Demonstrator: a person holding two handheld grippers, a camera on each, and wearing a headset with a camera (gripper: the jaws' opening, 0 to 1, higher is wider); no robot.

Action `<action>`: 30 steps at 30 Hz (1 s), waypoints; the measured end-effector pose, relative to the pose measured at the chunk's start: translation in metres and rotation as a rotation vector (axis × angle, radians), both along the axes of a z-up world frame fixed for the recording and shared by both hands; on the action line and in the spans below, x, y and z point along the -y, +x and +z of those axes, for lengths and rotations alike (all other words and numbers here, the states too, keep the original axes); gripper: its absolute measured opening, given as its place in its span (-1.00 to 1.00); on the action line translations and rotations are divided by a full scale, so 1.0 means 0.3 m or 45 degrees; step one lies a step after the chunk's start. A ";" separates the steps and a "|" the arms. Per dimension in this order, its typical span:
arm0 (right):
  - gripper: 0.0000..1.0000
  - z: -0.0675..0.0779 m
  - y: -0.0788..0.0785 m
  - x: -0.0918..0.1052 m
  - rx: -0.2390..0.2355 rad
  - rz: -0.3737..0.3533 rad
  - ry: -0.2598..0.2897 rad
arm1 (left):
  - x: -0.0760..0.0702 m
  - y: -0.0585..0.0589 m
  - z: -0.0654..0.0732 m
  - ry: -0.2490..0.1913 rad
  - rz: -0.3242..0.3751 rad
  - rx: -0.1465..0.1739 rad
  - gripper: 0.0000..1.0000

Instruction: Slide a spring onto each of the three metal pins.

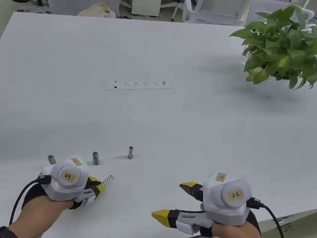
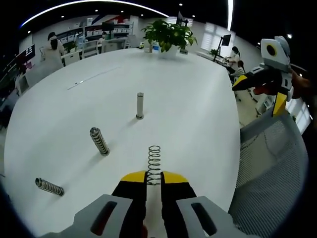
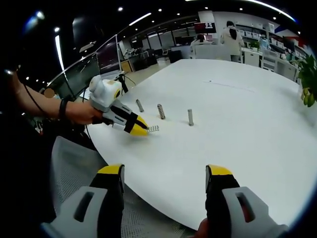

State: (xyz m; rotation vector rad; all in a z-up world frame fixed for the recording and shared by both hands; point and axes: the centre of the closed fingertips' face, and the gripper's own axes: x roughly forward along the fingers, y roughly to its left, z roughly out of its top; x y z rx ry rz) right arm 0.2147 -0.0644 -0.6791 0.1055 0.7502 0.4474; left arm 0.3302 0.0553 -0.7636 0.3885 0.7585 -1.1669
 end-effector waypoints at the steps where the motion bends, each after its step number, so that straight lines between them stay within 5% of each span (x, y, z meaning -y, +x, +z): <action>1: 0.30 0.001 -0.002 0.000 0.000 0.000 -0.002 | -0.011 -0.006 0.003 -0.002 0.005 -0.001 -0.94; 15: 0.29 0.013 0.003 -0.015 0.011 0.007 0.002 | -0.094 -0.041 0.080 -0.038 0.028 0.041 -0.94; 30: 0.26 0.020 0.012 -0.042 0.017 0.039 0.016 | -0.129 -0.068 0.159 -0.071 0.035 0.095 -0.94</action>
